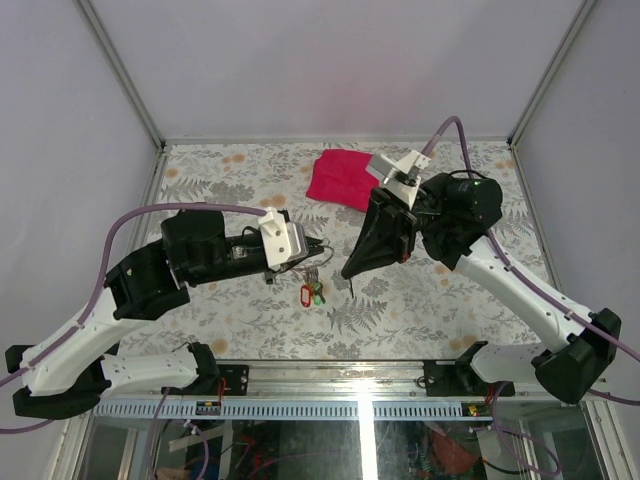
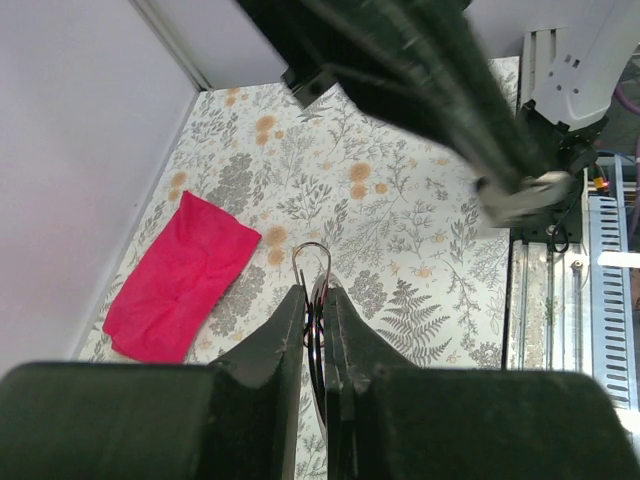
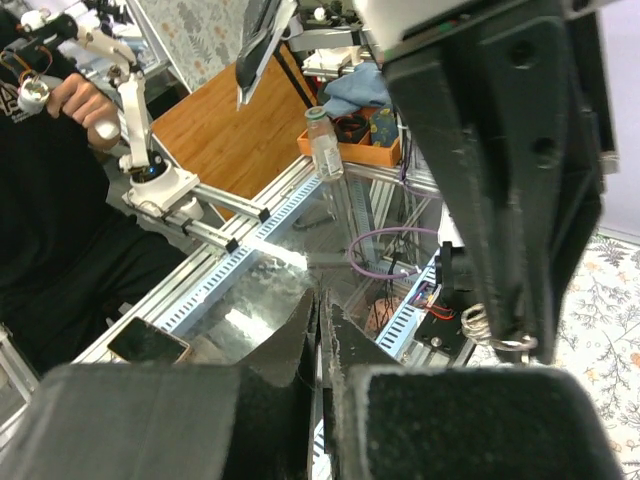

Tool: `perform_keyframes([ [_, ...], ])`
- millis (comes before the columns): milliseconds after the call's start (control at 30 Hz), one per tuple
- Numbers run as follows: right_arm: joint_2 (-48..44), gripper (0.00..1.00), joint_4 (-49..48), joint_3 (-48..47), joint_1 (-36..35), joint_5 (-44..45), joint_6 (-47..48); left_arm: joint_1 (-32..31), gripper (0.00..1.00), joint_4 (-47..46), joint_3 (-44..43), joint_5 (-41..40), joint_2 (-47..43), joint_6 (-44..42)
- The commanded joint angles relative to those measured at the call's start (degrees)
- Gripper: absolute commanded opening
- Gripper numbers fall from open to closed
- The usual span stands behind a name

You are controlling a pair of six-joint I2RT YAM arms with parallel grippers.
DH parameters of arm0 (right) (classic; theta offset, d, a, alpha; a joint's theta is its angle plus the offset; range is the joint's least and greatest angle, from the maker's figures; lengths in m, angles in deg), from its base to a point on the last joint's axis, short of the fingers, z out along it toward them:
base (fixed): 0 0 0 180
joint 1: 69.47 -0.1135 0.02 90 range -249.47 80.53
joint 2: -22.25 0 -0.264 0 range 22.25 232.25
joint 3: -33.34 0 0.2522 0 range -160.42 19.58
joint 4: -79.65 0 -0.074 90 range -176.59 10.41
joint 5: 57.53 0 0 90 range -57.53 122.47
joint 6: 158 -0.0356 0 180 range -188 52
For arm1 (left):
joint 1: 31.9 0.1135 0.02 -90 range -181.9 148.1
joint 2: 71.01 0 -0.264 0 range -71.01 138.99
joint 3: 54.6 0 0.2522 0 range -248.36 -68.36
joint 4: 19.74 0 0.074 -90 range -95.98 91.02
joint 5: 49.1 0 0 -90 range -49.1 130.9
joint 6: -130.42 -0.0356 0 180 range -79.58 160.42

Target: Put the keys on the keyring

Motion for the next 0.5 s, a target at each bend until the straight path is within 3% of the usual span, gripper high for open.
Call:
perform_keyframes([
  [0,-3.0,0.0,-1.2,-2.8,-0.5,-2.9,-1.4,0.1,0.0,-3.7,-1.7,-3.2,-0.6,-1.1],
  [133,-3.5,0.0,0.3,-2.9,-0.4,-2.0,1.1,0.1,0.0,-3.6,-1.7,-3.2,-0.5,-1.1],
  [233,-4.6,0.0,8.6,-3.6,0.1,-0.4,9.9,0.1,0.0,-3.2,-2.0,-2.9,-0.6,-1.3],
  [300,-6.0,0.0,20.5,-4.9,0.9,1.4,22.0,0.1,0.0,-2.8,-2.3,-2.6,-0.6,-1.4],
  [433,-7.6,0.0,59.2,-12.7,1.5,8.7,53.4,0.1,0.0,-2.0,-2.7,-1.4,-0.8,-1.4],
  [467,-7.4,0.0,63.0,-14.2,1.6,10.2,56.9,0.1,0.0,-1.9,-2.6,-1.1,-1.0,-1.5],
])
